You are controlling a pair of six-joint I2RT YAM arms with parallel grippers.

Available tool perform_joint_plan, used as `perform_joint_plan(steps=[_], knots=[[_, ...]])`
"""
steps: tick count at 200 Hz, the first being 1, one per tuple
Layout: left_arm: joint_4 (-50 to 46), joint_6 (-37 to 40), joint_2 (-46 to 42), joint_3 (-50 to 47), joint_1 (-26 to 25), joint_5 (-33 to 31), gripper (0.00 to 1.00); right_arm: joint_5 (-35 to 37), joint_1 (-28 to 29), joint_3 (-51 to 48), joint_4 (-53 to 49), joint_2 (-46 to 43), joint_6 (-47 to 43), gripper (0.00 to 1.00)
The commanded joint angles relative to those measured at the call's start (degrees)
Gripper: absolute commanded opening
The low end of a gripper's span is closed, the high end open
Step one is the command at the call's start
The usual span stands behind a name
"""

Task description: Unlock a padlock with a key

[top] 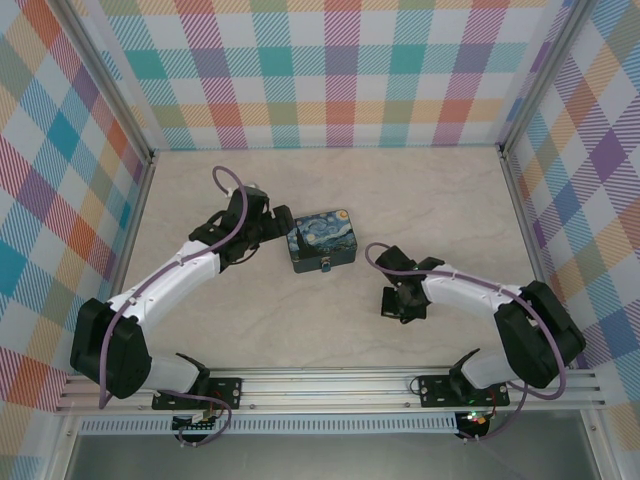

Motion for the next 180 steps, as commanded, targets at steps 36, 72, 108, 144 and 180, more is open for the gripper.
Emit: perform_joint_plan(steps=[36,72,108,144,180], knots=[[-0.66,1.74,-2.93,2.34,-0.56,5.66,0.91,0.50,0.41,-2.97,9.32,-11.58,-2.89,0.00],[0.79,0.04,-2.16,4.50,-0.64,15.01,0.88,0.01,0.41,-4.52,19.20,-20.12,-10.12,0.00],[2.96,-2.06,0.21,7.93,-1.80,24.07,0.83,-0.73,0.50,-6.05,31.34,-27.29,-21.28,0.00],[5.43,-2.71,2.98,12.60,-4.38,31.17,0.75,-2.49,1.26,-5.55,42.17,-29.93,-36.54,0.00],[7.17,-2.77,5.87,16.57,-7.50,36.11,0.69,-4.77,1.81,-2.54,44.18,-27.75,-46.69,0.00]])
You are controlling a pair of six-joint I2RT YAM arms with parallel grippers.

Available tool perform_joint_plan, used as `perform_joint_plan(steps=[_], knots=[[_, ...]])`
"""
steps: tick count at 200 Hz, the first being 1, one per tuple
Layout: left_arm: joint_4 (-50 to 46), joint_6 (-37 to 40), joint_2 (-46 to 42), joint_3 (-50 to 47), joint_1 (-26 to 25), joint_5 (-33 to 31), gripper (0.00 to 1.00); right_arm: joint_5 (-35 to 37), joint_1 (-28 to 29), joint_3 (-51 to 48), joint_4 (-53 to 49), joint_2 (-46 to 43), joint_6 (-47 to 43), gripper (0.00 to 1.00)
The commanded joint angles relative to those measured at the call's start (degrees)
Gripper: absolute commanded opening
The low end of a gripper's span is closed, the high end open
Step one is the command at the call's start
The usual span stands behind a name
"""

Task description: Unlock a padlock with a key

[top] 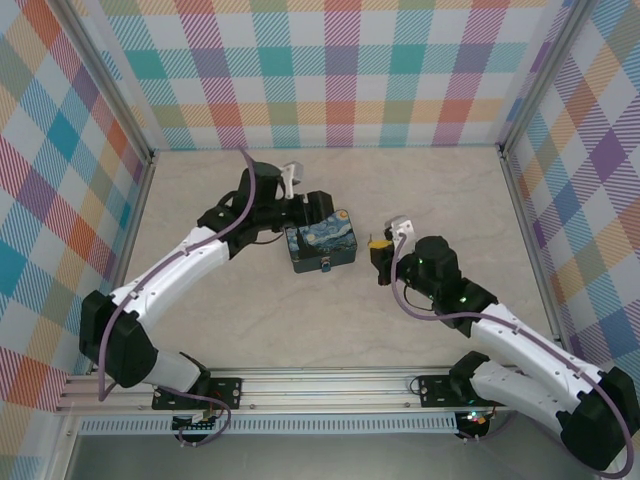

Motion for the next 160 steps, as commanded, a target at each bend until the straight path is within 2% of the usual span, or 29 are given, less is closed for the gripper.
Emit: perform_joint_plan(steps=[1,29,83,160], knots=[[3.13,-0.37,1.60,3.42,-1.97,6.09,0.69,-2.41,0.54,3.06,5.29,1.32,-10.73,0.00],[4.69,-1.08,3.36,4.44,-3.59,7.38,0.65,-3.54,0.89,4.28,6.38,3.04,-12.76,0.00],[5.12,-0.35,6.74,5.73,-5.31,9.75,0.55,-3.53,1.69,4.48,7.36,4.20,-9.39,0.00],[0.20,4.16,10.81,9.81,-7.43,11.96,0.34,-1.89,1.85,5.43,7.58,4.83,-7.57,0.00]])
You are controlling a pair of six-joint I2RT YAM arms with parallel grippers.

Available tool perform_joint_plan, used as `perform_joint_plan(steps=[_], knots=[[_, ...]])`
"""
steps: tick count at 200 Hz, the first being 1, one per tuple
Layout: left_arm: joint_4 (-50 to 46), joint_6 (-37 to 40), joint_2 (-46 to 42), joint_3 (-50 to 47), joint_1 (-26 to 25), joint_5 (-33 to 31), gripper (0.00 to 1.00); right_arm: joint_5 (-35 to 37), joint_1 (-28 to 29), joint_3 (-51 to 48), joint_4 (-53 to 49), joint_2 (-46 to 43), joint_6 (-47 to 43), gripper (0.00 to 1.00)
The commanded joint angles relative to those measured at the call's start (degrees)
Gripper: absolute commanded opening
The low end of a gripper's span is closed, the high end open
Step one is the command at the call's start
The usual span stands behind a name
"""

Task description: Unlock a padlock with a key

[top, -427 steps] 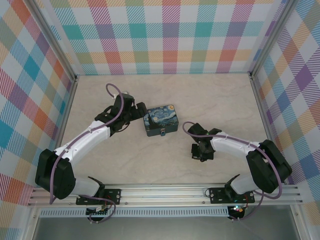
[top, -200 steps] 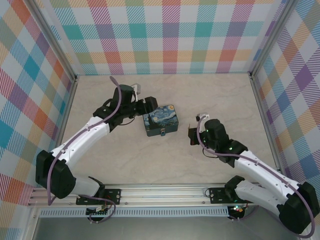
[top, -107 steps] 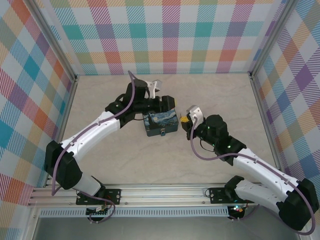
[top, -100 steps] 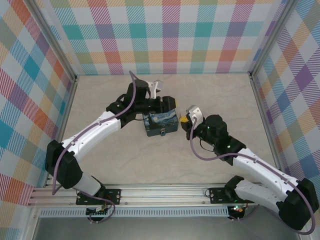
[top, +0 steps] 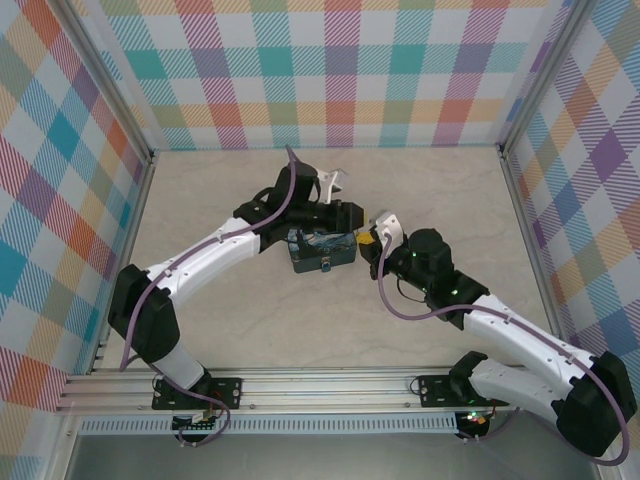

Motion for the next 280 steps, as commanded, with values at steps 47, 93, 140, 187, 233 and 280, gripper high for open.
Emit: perform_joint_plan(steps=[47,93,140,187,233,280], knots=[[-4.87,4.10,0.92,3.51,-1.15,0.94,0.19,2.02,0.46,2.01,3.62,-0.03,3.19,0.00],[-5.70,5.43,-0.20,3.51,-1.15,-0.71,0.06,2.51,0.45,1.41,3.86,-0.68,6.11,0.00],[-8.83,9.57,-2.76,4.58,-1.12,-6.14,0.00,-0.23,-0.39,-0.23,1.26,-3.68,8.67,0.36],[-9.79,14.71,-5.17,6.16,-1.15,-7.58,0.00,-25.47,-12.37,-4.60,7.51,-7.92,23.08,0.71],[-9.09,17.29,-6.93,7.18,-1.19,-4.69,0.00,-44.66,-22.46,-7.74,32.27,-1.85,43.74,0.83],[-7.75,16.65,-7.16,7.14,-1.14,-1.57,0.00,-50.65,-21.70,-3.20,38.12,6.32,48.03,0.82]])
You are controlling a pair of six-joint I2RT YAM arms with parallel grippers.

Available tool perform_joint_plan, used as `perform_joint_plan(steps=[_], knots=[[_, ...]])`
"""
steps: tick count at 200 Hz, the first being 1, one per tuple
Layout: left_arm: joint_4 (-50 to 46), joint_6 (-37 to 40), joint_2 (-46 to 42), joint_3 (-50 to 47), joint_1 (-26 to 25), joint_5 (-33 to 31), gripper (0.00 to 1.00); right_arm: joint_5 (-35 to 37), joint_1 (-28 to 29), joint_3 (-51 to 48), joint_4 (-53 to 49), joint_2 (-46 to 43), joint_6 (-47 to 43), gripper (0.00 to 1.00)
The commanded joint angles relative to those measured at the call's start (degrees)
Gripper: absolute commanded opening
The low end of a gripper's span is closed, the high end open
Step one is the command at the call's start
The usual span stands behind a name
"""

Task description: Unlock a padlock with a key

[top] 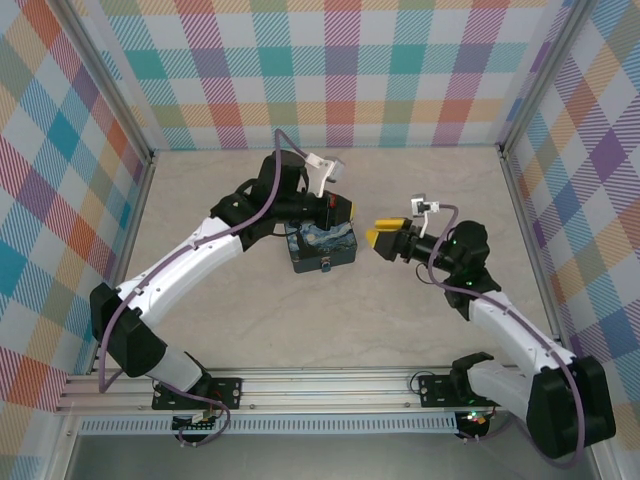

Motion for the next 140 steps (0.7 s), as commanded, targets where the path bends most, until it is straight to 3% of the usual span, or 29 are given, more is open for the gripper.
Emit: perform_joint_plan(steps=[1,99,140], knots=[[1.52,0.72,-1.17,1.28,-0.68,2.72,0.00,-6.56,0.61,3.21,8.26,2.07,4.72,0.81],[1.85,0.63,-0.47,1.66,-0.69,3.18,0.00,-6.17,4.49,7.16,6.73,6.43,1.50,0.65],[1.66,0.72,-0.38,1.83,-0.62,3.09,0.00,-6.20,5.07,8.26,6.95,7.93,1.58,0.50]])
